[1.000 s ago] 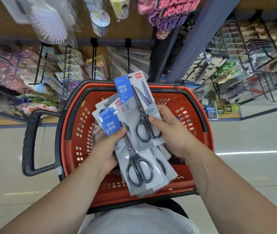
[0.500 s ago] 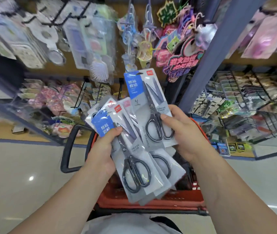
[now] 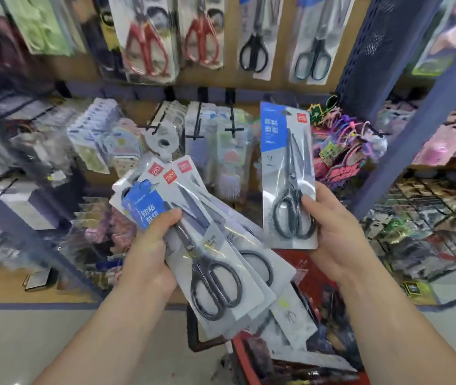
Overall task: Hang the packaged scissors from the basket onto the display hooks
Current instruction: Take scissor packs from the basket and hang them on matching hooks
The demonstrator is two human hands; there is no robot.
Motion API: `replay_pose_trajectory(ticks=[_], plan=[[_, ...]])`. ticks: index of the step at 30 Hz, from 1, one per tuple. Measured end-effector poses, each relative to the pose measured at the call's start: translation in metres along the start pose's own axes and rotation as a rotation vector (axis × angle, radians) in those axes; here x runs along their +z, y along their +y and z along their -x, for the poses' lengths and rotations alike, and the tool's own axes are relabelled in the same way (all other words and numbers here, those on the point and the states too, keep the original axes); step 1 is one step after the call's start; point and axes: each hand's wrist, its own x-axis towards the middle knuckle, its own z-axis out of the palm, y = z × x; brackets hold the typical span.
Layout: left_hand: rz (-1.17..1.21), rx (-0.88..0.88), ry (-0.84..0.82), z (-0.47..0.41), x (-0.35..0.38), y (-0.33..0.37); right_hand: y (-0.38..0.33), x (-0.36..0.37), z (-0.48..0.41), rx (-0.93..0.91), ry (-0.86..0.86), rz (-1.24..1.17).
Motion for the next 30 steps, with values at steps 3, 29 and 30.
replay_pose_trajectory(ticks=[3, 29, 30], plan=[[-0.028, 0.022, -0.05, -0.012, -0.026, 0.042, 0.008, 0.036, -0.001, -0.059, 0.051, -0.026], [0.092, 0.257, -0.335, -0.066, 0.113, 0.163, -0.116, 0.063, -0.13, -0.423, 0.064, 0.307], [0.097, 0.268, -0.347, -0.064, 0.116, 0.162, -0.117, 0.064, -0.137, -0.423, 0.056, 0.31]])
